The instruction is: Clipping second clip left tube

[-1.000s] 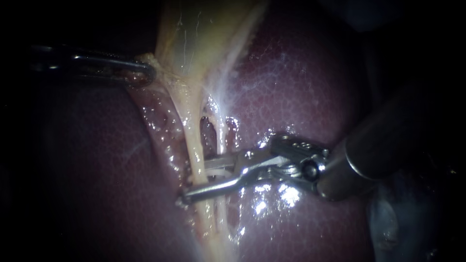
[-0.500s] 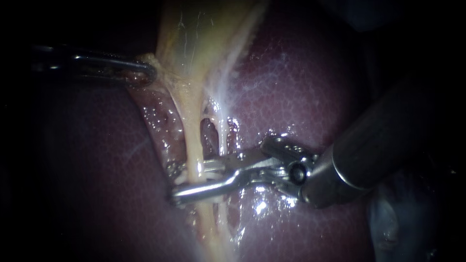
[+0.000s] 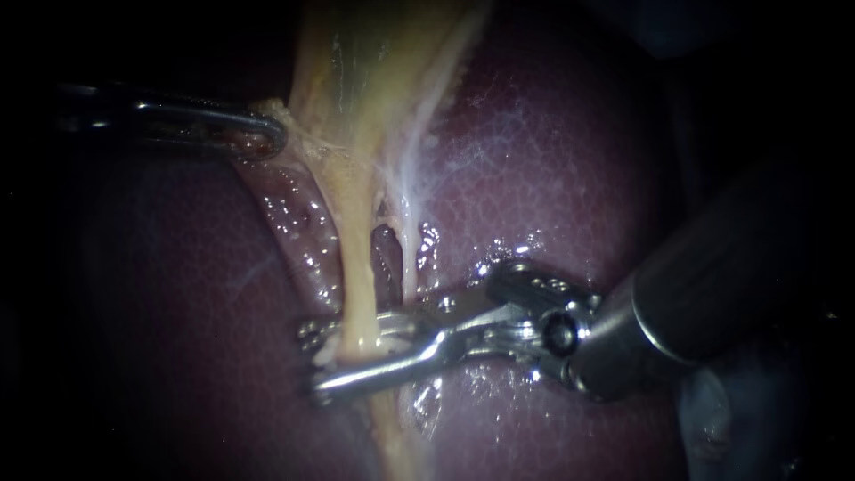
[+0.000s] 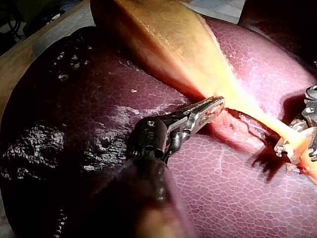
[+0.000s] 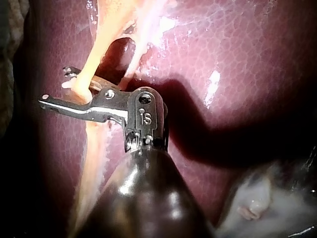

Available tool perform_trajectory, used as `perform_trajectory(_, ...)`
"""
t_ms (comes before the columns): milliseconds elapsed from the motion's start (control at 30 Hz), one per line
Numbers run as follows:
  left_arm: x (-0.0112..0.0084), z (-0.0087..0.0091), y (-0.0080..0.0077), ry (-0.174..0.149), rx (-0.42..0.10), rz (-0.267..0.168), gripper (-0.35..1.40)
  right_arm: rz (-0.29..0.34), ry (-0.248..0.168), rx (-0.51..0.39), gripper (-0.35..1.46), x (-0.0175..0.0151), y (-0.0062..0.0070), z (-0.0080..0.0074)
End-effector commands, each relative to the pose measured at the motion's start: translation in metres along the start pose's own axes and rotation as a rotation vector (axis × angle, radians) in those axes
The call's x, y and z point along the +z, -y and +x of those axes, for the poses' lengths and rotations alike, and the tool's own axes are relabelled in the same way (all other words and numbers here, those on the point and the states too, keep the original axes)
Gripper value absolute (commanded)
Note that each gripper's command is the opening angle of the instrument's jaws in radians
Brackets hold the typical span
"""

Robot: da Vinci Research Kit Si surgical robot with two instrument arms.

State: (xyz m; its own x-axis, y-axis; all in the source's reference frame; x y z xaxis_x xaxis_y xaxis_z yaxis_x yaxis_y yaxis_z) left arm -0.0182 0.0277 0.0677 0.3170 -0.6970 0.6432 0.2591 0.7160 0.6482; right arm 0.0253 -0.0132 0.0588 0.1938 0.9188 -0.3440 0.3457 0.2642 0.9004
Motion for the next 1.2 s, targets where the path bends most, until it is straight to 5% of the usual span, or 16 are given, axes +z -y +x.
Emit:
perform_trajectory(33,0.0,0.0,0.0,0.0,0.0,0.0,-0.35,-0.003,0.0,0.0,0.45,-0.0001,-0.0001,0.0)
perform_trajectory(800,0.0,0.0001,0.0,0.0,0.0,0.0,-0.35,-0.012,0.004,0.0,-0.13,-0.0015,-0.0009,-0.0001)
perform_trajectory(933,0.0,0.0001,0.0,0.0,0.0,0.0,-0.35,-0.011,0.005,0.0,-0.35,-0.0015,-0.0008,-0.0001)
perform_trajectory(1200,0.0,0.0,0.0,0.0,0.0,0.0,-0.35,0.008,0.025,0.004,-0.35,-0.0016,-0.0005,0.0004)
